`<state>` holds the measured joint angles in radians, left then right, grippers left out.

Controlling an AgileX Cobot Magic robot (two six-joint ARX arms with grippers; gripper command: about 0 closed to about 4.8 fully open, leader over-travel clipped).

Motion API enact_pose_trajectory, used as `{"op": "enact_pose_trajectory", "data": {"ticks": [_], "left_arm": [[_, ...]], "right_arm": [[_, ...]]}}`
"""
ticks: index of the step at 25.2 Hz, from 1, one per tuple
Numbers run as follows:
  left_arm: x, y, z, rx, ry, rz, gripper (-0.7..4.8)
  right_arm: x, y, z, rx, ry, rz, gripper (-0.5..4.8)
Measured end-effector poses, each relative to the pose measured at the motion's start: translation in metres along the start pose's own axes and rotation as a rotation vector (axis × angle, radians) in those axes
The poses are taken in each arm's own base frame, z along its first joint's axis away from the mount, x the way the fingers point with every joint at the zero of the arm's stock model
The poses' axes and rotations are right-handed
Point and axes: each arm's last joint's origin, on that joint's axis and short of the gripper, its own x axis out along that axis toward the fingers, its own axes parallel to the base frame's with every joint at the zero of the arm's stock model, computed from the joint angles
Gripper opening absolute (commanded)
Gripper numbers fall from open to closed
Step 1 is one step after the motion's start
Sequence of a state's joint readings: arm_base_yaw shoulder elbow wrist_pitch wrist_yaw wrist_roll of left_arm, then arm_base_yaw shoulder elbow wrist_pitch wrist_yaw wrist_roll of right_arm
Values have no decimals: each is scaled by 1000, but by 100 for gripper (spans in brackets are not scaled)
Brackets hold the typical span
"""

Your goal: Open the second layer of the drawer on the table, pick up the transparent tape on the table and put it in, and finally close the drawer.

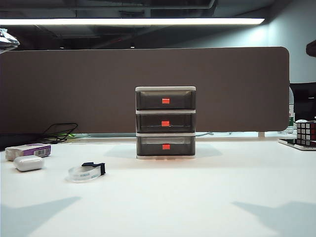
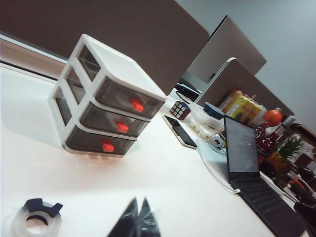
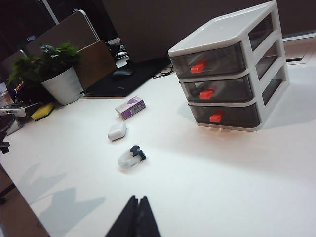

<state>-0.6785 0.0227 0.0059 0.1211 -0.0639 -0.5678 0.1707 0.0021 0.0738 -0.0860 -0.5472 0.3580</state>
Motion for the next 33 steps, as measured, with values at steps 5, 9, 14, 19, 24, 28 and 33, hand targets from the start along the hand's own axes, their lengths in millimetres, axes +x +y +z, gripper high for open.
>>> {"op": "enact_pose_trajectory", "data": {"ticks": [5,9,14,19,24,28,33], "left_arm": [[6,-6,-5,81,14,18,-3],[15,-8,-4,100,2,17,-2],[47,-19,2,175,45,33,79],[89,-21,-7,253,118,53,154],[127,-12,-31,289,184,120,154],[147,-9,-42,292,182,140,153],[163,-12,-45,284,194,85,153]], "right_arm": [[1,3,6,1,-1,-23,-5],[3,5,14,-5,25,-34,-5],[20,8,46,-61,92,-45,-5],[45,-2,57,-43,146,-59,-5],[73,-12,61,-33,194,-43,-5],[96,-18,63,-49,258,-27,-5],[116,-26,61,-51,318,1,-5]]}}
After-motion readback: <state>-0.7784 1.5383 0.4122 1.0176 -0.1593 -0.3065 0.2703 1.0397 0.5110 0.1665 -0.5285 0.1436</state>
